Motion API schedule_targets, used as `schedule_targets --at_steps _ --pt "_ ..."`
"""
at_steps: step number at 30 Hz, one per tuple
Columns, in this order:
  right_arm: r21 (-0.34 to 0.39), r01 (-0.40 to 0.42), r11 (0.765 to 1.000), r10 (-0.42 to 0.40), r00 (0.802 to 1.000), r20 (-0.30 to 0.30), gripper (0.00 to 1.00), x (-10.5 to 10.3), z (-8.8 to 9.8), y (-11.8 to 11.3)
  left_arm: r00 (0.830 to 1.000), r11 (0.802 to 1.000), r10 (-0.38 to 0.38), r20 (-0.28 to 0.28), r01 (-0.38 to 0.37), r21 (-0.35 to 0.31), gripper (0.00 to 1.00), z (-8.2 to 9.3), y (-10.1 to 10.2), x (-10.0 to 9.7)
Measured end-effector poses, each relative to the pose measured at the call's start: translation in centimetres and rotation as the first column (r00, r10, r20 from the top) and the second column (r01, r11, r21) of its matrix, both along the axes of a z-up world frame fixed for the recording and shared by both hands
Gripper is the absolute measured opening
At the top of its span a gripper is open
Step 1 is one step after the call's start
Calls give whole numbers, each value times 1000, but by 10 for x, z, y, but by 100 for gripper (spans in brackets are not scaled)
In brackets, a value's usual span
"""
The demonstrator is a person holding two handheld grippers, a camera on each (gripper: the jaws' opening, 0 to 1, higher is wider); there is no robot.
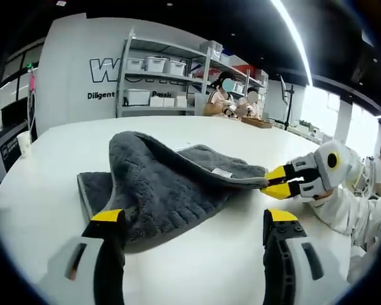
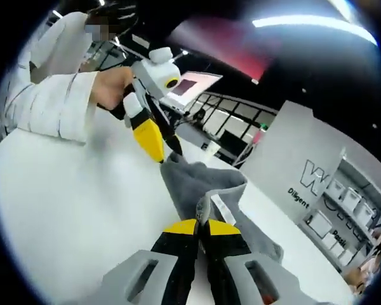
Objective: Open the folded towel by lifting each exposed corner and separating the folded layers until the towel lies flat within the target outline without major curled edges
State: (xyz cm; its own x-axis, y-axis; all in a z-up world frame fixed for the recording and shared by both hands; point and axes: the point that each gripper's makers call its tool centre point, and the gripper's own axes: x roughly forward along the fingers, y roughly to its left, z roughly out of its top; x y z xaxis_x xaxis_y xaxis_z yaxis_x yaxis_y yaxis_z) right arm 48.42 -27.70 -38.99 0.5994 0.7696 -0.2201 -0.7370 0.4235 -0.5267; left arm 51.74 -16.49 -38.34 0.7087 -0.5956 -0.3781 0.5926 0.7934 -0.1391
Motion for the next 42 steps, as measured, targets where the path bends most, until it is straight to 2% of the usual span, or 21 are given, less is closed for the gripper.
schedule_targets --at_steps 3,10,18,26,34,39,42 --pt "2 -19 1000 19 999 -49 0 -3 -5 0 1000 1000 1 -2 -1 4 88 -1 0 0" --pt "-1 -47 999 46 991 -122 0 -9 -15 2 1000 1000 0 -2 0 7 88 -1 -1 0" --pt "-43 -79 996 72 986 -148 0 -14 -28 8 1000 1000 -5 -3 5 10 88 -2 -2 -1" --pt "-36 -86 996 77 976 -201 0 -17 -33 7 1000 1000 -5 -6 5 8 88 -2 -2 -2" --pt "-34 -89 995 80 972 -219 0 -18 -36 8 1000 1000 -7 -10 8 12 88 -4 -3 -2" --pt "-13 -85 996 80 969 -232 12 -18 -33 8 1000 1000 -5 -12 5 14 88 -4 -2 -2" --pt "-6 -54 999 51 975 -216 26 -13 -30 6 1000 1000 -4 -13 5 16 88 -5 -2 -2"
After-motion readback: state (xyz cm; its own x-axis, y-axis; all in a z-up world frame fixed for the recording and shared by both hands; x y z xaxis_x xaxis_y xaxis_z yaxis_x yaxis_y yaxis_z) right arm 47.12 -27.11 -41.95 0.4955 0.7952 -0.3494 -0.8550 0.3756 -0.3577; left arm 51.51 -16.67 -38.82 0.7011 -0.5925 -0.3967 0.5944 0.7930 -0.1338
